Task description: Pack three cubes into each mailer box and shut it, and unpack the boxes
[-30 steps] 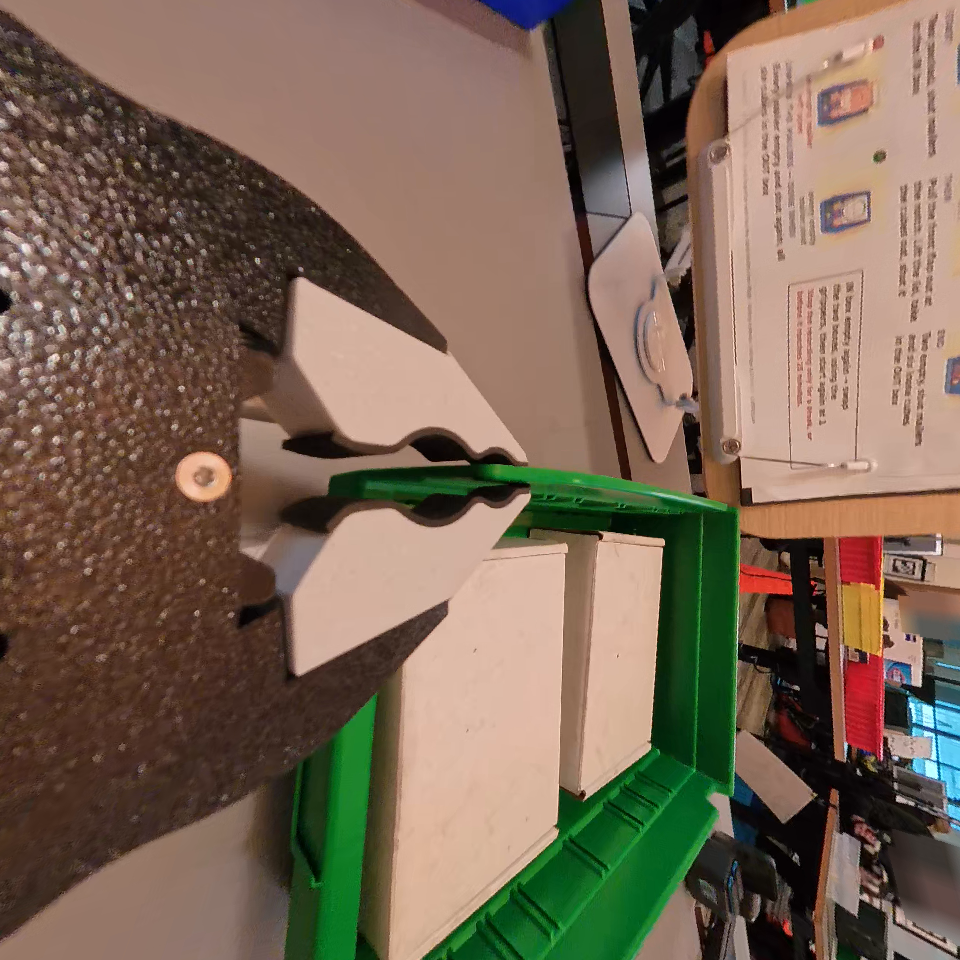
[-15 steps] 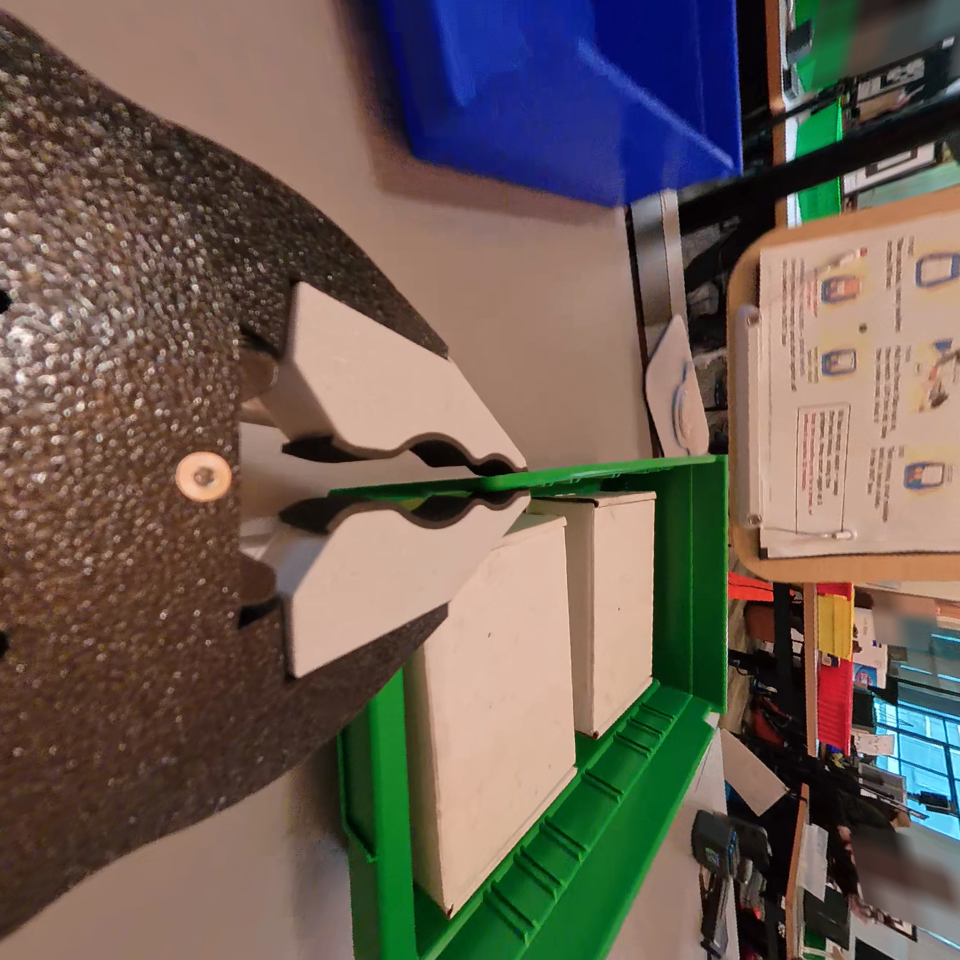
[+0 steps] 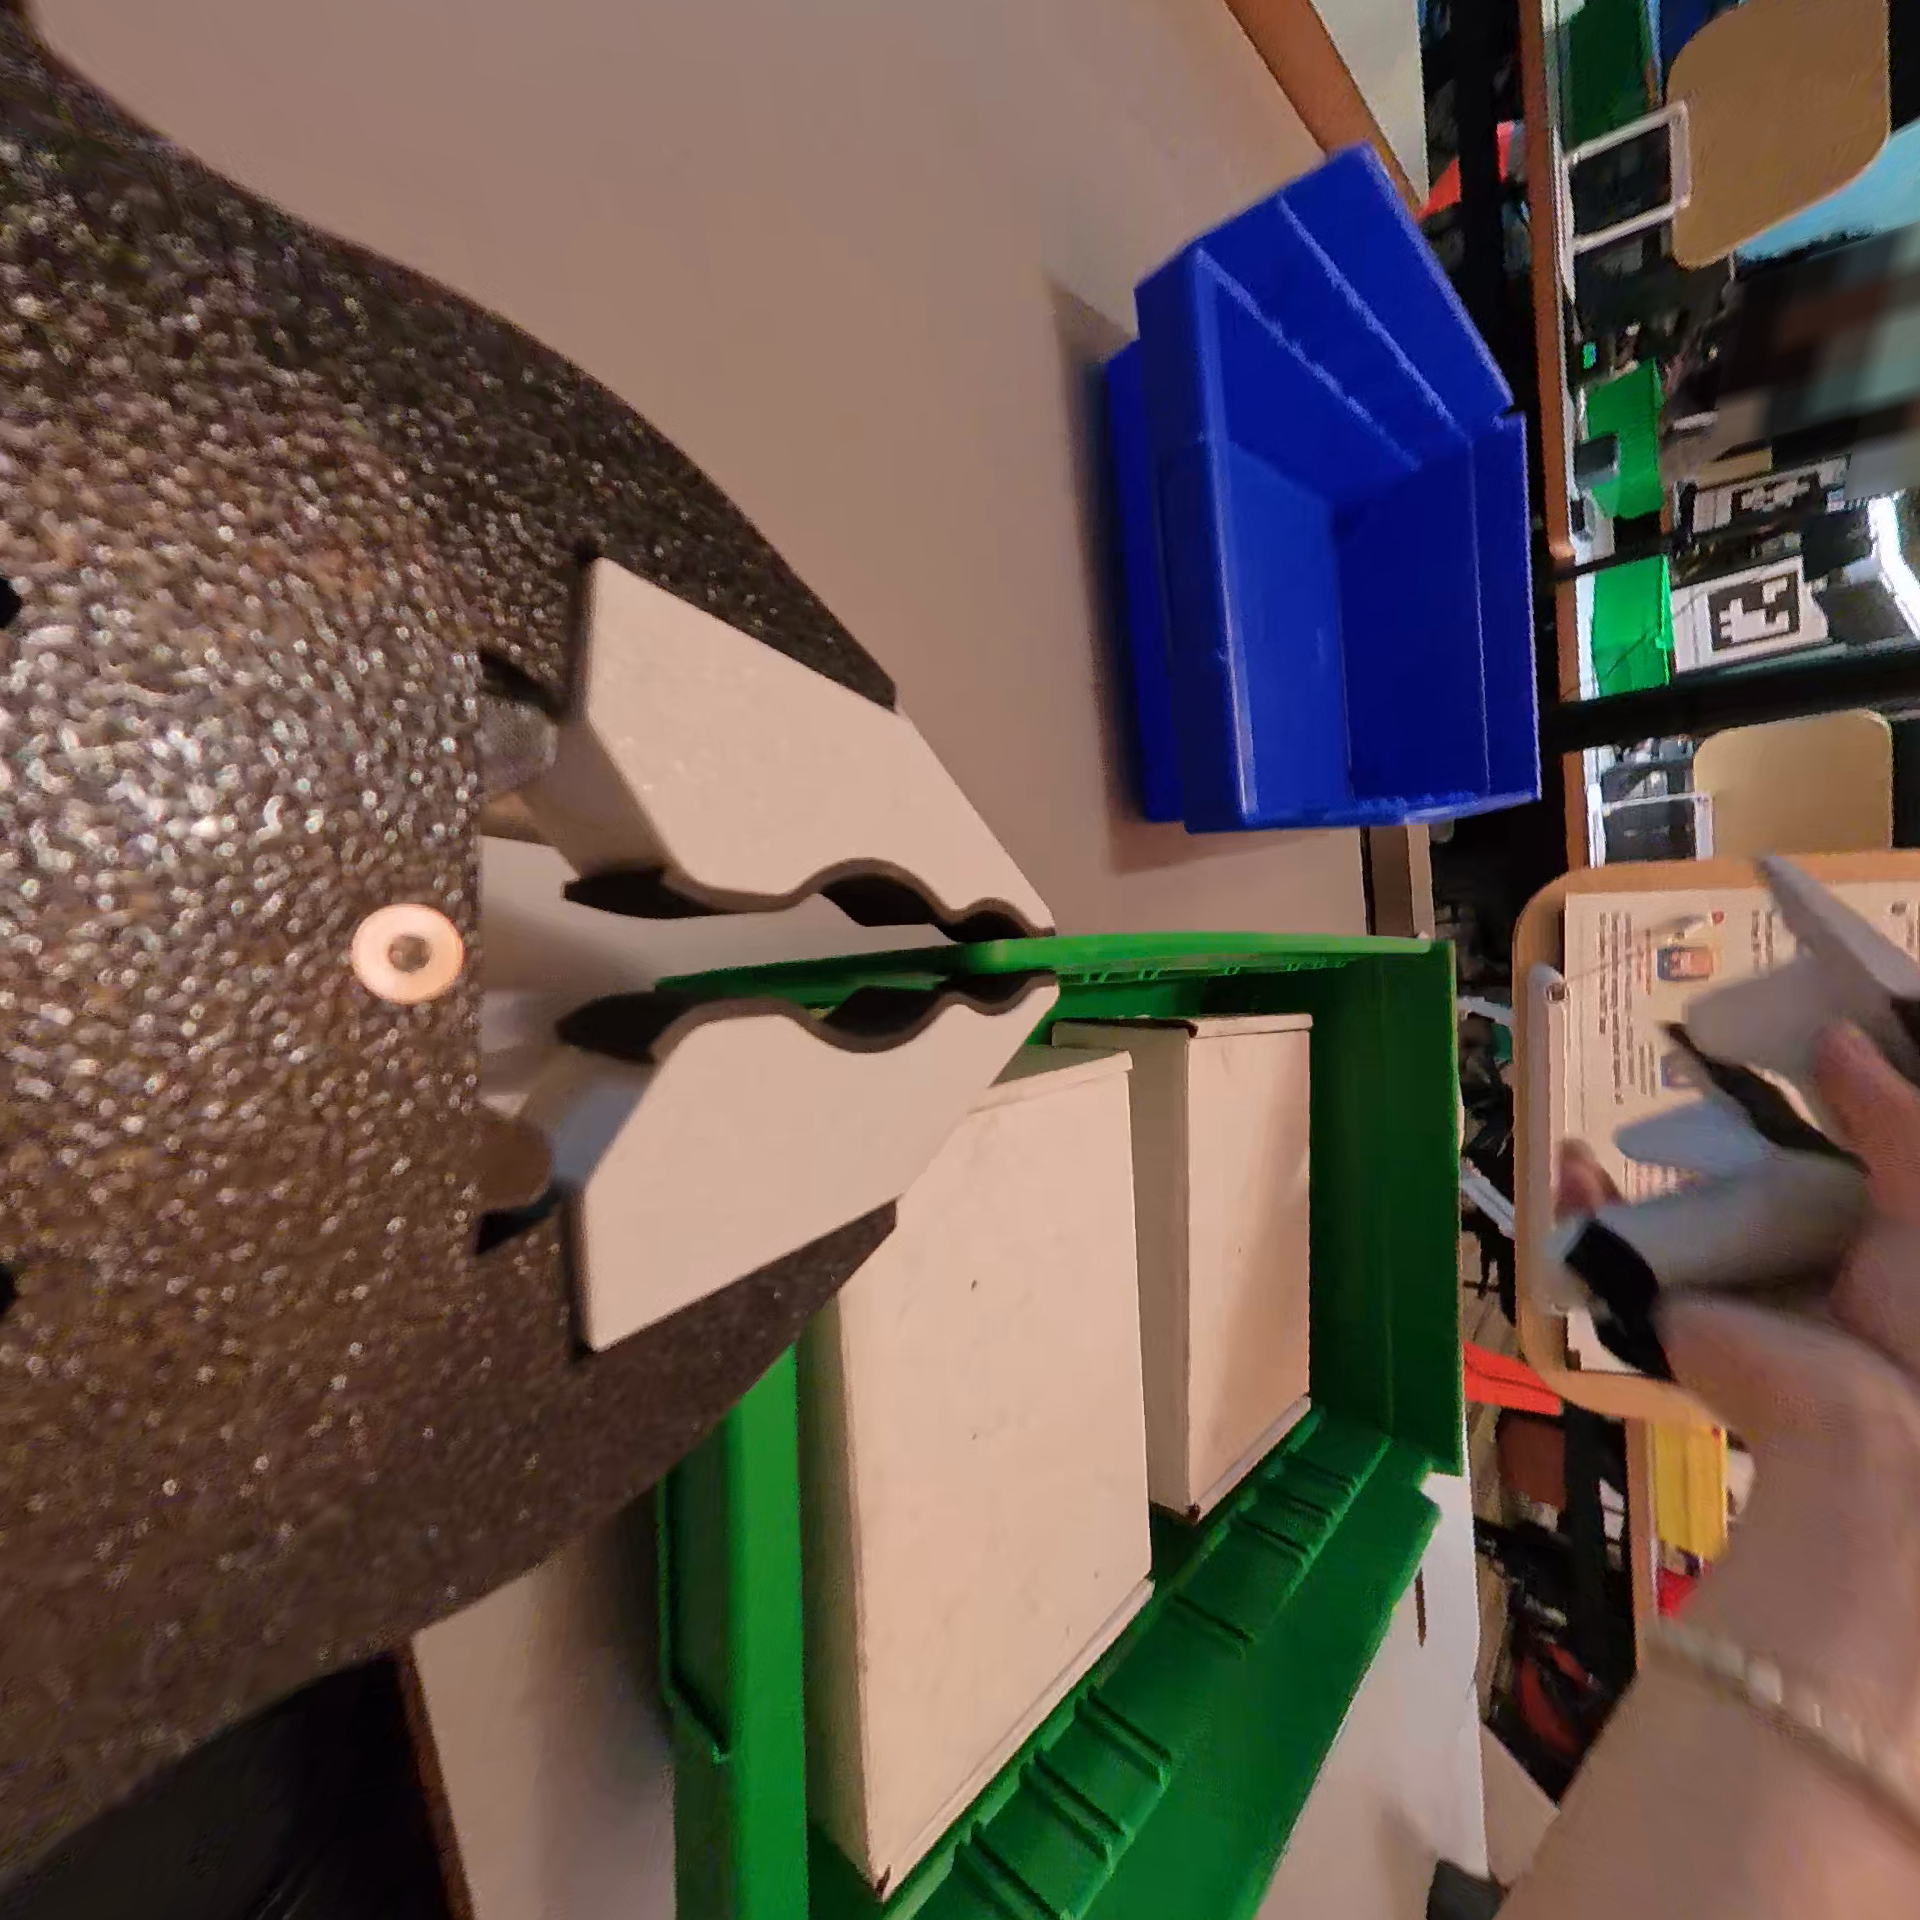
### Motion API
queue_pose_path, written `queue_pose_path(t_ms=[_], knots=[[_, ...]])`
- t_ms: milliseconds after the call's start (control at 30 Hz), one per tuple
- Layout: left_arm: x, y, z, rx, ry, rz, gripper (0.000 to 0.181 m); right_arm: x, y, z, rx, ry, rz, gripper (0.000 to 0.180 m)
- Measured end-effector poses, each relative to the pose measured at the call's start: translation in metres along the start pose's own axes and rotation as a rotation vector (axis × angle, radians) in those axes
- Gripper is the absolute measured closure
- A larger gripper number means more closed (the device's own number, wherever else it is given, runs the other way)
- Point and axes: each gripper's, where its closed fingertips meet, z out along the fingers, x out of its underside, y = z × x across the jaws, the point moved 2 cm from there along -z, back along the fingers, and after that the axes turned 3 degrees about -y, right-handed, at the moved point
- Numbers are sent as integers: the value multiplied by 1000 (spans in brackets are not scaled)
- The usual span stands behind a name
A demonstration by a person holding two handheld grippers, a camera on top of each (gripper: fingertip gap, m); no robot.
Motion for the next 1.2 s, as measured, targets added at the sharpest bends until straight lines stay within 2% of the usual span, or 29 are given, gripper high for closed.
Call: queue_pose_path(t_ms=[100, 200, 267, 300, 333, 400, 500, 600, 700, 833, 900, 967, 1067, 1133, 1200], knots=[[2, 7, -17, -34, -23, -19, 179, 32, 2, 66, 65, 214, 100, 83], [4, 14, -31, -75, -31, -4, 178, 57, 2, 105, 131, 342, 70, 86], [5, 18, -38, -95, -36, 10, 178, 69, 9, 125, 114, 384, 70, 76], [5, 20, -41, -99, -40, 16, 178, 77, 15, 133, 85, 420, 69, 97], [6, 22, -43, -101, -42, 26, 178, 88, 21, 139, 49, 473, 49, 109], [6, 26, -45, -102, -39, 58, 177, 105, 16, 147, 118, 533, 76, 119], [6, 32, -44, -105, -37, 94, 176, 102, 8, 156, 223, 484, 149, 151], [6, 39, -42, -109, -37, 109, 175, 90, 15, 161, 173, 446, 135, 164], [6, 50, -41, -133, -44, 124, 173, 38, 21, 154, 104, 334, 144, 166], [7, 76, -41, -188, -38, 142, 172, -68, 9, 102, -39, 197, 153, 168], [7, 96, -39, -223, -31, 120, 172, -117, -12, 54, -68, 133, 72, 169], [7, 119, -36, -262, -32, 92, 172, -146, -47, 1, -45, 113, -15, 169], [6, 153, -26, -322, -22, 57, 172, -154, -121, -83, 74, 111, -128, 169], [5, 174, -15, -340, -26, 6, 174, -136, -181, -141, 199, 136, -155, 169], [3, 191, 0, -338, -14, -40, 176, -102, -244, -195, 322, 176, -128, 168]])
